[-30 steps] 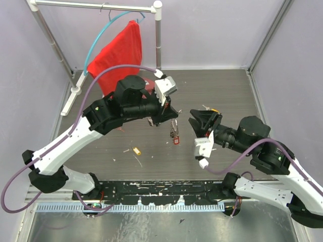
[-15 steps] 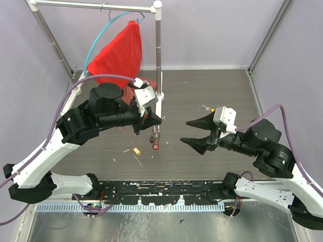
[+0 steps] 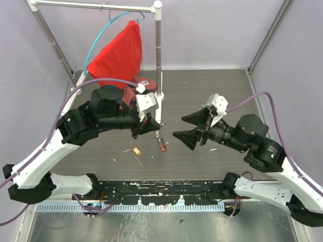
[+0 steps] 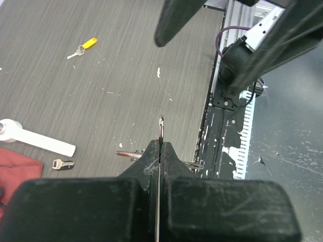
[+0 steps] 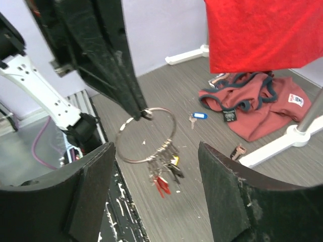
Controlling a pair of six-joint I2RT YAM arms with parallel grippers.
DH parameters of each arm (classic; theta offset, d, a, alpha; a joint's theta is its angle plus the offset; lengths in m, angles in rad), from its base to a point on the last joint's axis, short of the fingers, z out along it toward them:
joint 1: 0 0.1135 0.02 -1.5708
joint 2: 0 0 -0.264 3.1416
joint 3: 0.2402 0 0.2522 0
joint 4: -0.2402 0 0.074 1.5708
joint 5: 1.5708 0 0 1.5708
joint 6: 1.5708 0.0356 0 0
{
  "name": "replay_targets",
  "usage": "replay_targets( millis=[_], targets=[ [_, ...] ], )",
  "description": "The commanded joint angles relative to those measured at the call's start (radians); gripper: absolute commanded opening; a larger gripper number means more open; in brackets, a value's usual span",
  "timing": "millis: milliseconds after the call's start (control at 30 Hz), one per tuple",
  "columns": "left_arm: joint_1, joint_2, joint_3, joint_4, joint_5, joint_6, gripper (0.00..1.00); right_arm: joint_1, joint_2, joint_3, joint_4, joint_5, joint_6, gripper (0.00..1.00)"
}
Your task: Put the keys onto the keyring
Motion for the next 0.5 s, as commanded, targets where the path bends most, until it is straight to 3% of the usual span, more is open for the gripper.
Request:
replay_targets(
  millis=[0, 133, 300, 467],
  targets=[
    [-0.001, -0.012, -0.004, -0.007, 0.056, 0.017, 0.0, -0.002, 0.05, 0.054, -0.018, 0.025, -0.069, 0.71],
    [-0.001, -0.013, -0.003, -0.013, 0.057, 0.022, 0.0, -0.09, 0.112, 0.083, -0.003, -0.204, -0.099, 0.66],
    [-0.002, -0.011, 0.005, -0.027, 0.068, 0.03, 0.0, -0.385, 0.125, 0.061, 0.134, -0.679, -0.013, 0.65],
    [-0.002, -0.001, 0.018, -0.025, 0.122, 0.034, 0.0, -0.454, 0.135, 0.047, 0.183, -0.833, -0.004, 0.63]
  ],
)
